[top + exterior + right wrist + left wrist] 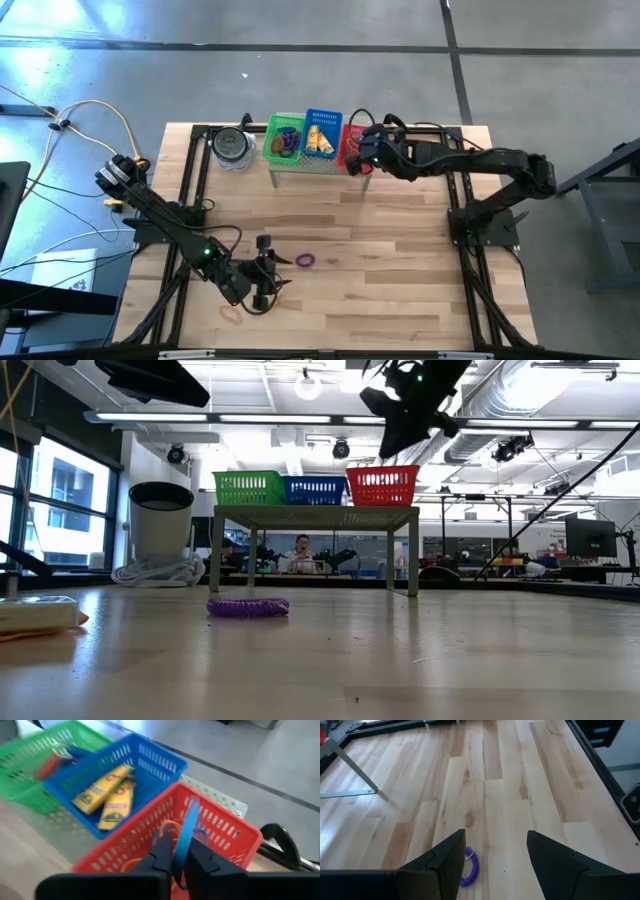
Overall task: Pick & Place Office Desk Supplies
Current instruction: Put the blue rubber band into the green bin on the shelf, then put the violet spring keychain into the green bin on the shelf
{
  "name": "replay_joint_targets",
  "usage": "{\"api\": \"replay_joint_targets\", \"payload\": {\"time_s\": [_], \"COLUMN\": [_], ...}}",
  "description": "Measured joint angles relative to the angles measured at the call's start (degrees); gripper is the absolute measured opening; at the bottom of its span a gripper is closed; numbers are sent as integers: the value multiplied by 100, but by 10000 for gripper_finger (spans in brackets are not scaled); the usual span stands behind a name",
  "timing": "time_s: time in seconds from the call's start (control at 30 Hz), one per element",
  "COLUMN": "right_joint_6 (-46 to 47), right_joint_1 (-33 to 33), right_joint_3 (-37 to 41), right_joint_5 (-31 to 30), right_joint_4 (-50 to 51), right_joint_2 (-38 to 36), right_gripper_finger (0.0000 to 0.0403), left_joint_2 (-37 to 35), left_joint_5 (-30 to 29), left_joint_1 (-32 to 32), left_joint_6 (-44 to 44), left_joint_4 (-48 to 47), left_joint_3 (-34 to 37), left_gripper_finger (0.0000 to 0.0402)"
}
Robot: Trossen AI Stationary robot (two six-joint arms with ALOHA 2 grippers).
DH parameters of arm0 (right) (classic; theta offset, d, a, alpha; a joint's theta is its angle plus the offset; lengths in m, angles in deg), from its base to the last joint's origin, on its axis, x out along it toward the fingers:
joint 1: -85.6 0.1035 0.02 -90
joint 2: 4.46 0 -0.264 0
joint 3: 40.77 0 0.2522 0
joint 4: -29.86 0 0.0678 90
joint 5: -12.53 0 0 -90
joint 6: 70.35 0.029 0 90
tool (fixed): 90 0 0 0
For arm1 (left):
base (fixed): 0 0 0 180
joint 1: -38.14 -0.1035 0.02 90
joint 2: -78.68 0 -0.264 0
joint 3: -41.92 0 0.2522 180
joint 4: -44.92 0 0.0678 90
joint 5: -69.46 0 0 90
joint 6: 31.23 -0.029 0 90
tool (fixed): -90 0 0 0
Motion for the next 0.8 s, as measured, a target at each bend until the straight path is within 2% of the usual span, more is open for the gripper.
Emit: {"api": "replay_joint_targets", "payload": {"time_s": [0.13,0.27,0.33,0.43,0.6,0.73,0.8], "right_joint_6": [65,-79,-409,-784,-1156,-1889,-2159], "right_joint_1": [-65,-33,22,152,352,636,891], "right_joint_3": [1,1,-1,1,1,1,1], "right_joint_5": [107,167,-42,-755,-1228,-1289,-1584], "right_joint_4": [34,-87,-200,-455,-977,-1555,-1831], "right_joint_2": [61,67,67,67,67,42,-1], "right_gripper_finger": [74,143,175,208,224,222,221], "left_joint_2": [135,391,516,619,623,624,624], "left_joint_5": [49,42,42,58,90,90,84], "left_joint_1": [0,0,0,0,44,46,44], "left_joint_6": [-2,-1,-2,-3,-218,-262,-303], "left_joint_4": [2,1,38,483,531,475,391], "left_joint_3": [0,0,5,11,9,9,9], "left_gripper_finger": [203,203,203,203,203,203,203]}}
